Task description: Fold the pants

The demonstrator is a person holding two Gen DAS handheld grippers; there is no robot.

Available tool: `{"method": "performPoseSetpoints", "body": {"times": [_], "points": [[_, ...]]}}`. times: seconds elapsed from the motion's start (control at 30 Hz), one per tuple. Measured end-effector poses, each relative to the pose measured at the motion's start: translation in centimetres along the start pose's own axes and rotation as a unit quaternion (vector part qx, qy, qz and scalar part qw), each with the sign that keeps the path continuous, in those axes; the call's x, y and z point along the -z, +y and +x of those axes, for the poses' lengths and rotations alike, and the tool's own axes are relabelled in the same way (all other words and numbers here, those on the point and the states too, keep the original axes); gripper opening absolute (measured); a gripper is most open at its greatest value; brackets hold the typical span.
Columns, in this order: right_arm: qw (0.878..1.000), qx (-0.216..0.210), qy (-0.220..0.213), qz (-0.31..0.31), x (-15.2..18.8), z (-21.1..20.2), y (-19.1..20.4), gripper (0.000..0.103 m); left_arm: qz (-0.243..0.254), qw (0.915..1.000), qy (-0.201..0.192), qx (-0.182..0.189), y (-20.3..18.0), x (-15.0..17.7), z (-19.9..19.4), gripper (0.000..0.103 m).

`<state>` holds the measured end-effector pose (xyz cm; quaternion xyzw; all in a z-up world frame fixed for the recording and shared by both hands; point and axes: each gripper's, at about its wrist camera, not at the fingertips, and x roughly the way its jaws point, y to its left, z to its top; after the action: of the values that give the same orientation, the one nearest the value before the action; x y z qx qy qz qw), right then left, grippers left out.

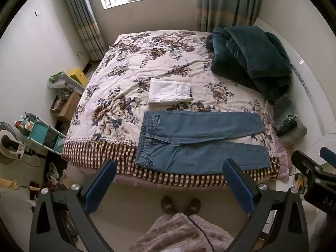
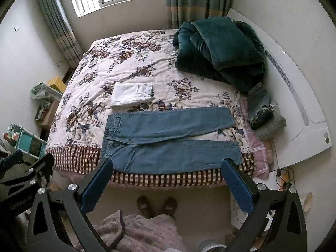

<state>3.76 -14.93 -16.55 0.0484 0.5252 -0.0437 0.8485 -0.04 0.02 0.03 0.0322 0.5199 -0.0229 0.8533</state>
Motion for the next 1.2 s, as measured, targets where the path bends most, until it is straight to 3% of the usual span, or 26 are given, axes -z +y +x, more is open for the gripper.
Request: {"method": "performPoseSetpoints", "body": {"times": [0.5,1.2], "points": [[1.0,0.011,-0.004,-0.002,-0.1,-0.2,0.2,0.103,0.007,0.9999,0.01,-0.002,-1.1,-1.3,-0.4,0.103],[1.0,0.01,-0.001,-0.007,0.4,0.1,0.4,0.103,0.003,1.0,0.005,0.0,-1.0,0.0,0.2,0.103]]}}
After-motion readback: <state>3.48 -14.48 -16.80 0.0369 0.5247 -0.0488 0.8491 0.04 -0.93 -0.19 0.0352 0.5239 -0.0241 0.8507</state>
